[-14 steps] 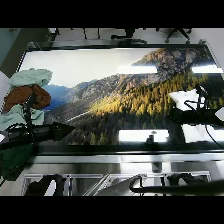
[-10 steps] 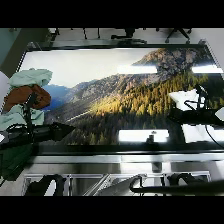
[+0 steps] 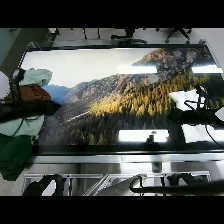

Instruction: Fold the shirts.

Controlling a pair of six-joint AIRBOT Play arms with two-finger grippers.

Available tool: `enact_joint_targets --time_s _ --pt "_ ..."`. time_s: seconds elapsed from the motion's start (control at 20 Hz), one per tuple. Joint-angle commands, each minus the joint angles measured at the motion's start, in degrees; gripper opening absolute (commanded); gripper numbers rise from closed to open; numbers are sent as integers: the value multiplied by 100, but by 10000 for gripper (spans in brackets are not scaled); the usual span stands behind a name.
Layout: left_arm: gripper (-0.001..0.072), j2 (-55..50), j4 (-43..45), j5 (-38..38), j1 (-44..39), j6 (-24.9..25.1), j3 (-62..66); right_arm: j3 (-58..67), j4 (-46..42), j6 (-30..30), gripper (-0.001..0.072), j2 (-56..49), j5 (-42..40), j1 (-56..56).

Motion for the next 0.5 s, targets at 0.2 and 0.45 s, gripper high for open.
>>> enact_joint_targets --time_s 0.2,0.45 --pt "623 -4592 2791 1379 0 -149 4107 -2 2 4 17 -7 13 7" --pt "623 -7003 4105 2332 81 -157 5740 -2 7 11 17 -7 13 7"
